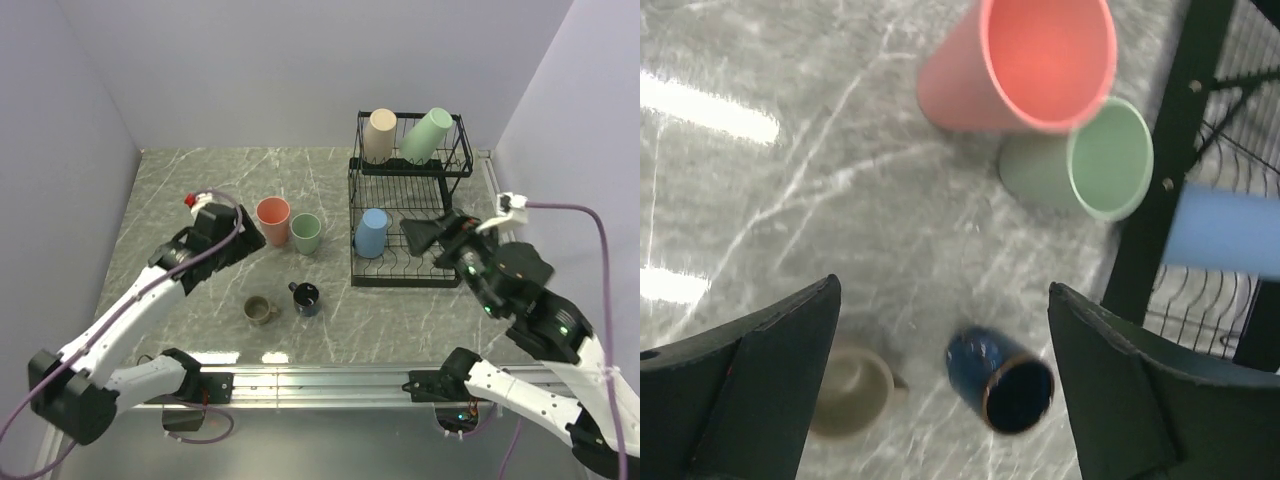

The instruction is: Load the cups into the dish rack

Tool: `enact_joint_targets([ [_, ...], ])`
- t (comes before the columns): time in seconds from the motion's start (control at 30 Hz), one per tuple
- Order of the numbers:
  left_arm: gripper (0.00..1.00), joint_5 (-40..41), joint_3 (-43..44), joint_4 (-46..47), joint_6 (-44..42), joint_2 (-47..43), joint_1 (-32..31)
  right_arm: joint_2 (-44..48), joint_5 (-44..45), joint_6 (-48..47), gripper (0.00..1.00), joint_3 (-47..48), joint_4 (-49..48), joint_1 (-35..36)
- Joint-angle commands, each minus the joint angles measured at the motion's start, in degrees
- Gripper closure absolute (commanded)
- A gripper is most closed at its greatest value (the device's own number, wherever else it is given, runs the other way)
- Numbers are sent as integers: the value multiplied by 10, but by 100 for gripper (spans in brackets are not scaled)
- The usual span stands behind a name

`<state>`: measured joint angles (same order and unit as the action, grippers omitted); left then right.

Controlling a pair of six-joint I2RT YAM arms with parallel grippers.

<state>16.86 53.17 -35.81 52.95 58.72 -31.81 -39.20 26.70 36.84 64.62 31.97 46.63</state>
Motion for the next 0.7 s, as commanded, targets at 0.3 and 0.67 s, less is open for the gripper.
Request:
enact_joint_targets([
  [0.3, 16, -123, 180, 103, -99, 244, 88, 92, -44, 81, 7, 39, 182, 1],
  [0.67, 37, -25, 228, 12, -108, 351, 90, 112, -4, 83, 7, 61, 232, 2],
])
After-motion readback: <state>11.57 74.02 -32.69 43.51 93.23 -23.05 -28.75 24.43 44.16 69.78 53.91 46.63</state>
